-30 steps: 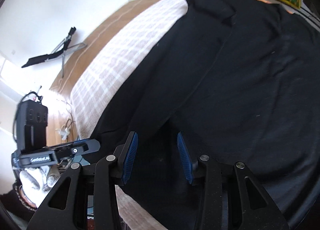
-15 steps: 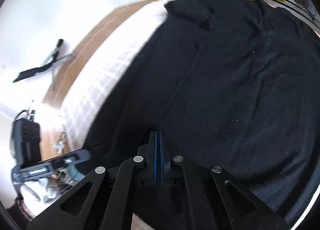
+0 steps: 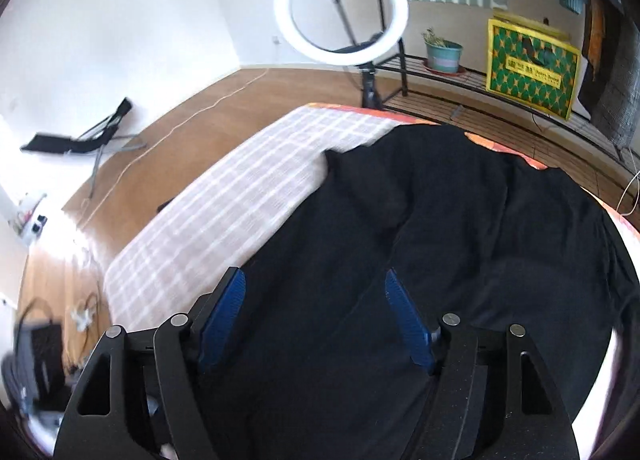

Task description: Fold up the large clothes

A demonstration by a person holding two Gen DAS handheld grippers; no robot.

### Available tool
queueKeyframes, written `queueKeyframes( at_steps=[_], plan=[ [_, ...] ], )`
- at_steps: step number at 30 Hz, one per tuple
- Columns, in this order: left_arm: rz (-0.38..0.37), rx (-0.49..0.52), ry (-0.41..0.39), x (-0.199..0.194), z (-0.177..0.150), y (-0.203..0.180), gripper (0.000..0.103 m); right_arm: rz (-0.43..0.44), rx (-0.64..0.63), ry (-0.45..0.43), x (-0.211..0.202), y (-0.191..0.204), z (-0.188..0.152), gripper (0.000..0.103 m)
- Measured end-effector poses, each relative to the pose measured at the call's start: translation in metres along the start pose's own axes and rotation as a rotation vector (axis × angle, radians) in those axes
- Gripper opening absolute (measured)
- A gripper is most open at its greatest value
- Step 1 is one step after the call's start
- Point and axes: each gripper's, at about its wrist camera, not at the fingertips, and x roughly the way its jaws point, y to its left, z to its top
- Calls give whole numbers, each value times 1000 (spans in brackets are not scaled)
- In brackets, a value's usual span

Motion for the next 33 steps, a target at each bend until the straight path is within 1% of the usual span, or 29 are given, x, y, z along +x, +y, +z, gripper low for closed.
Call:
queueKeyframes(
  at_steps=[2,3,5,7,8,10,11,13,16,18,22,23,24,25,27,28,30,31,33],
  plan=[
    [-5,-13,6,0,0,6,8,-8,65,6,17,-23,18,72],
    [-9,-21,8,1,0,7,8,5,109,6,27,-35,27,71],
    [-6,-14,9,1,-3,8,8,22,157,9,43,-48,39,69],
    [2,7,11,1,-6,6,8,2,159,13,59,-54,56,66],
    [7,16,11,2,-6,3,7,-8,158,25,73,-59,67,62],
    [19,30,12,3,-8,1,8,-3,153,42,91,-67,82,60],
    [21,29,14,3,-8,2,8,-31,153,52,105,-73,91,58],
    [22,23,22,6,-8,4,8,-58,168,54,124,-84,105,58],
    [43,31,35,12,-8,6,8,-26,208,66,158,-100,124,58],
    [40,24,50,16,-9,8,7,-42,190,78,173,-103,132,58],
    [37,1,68,22,-9,14,8,-79,149,150,210,-105,141,58],
    [36,4,68,22,-10,14,8,-82,142,160,215,-105,142,55],
    [41,13,67,22,-10,14,8,-62,134,177,220,-104,142,44],
    [46,22,66,22,-11,13,8,-38,127,191,224,-103,141,37],
    [54,36,63,24,-11,10,8,-19,85,195,223,-96,138,4],
    [58,41,62,26,-11,8,8,-23,66,188,220,-92,139,2],
    [60,46,59,26,-12,6,8,-50,17,137,210,-86,145,1],
    [59,47,58,27,-13,6,7,-62,28,88,202,-90,152,1],
    [59,51,56,27,-16,4,7,-59,103,56,203,-104,160,1]
  ],
)
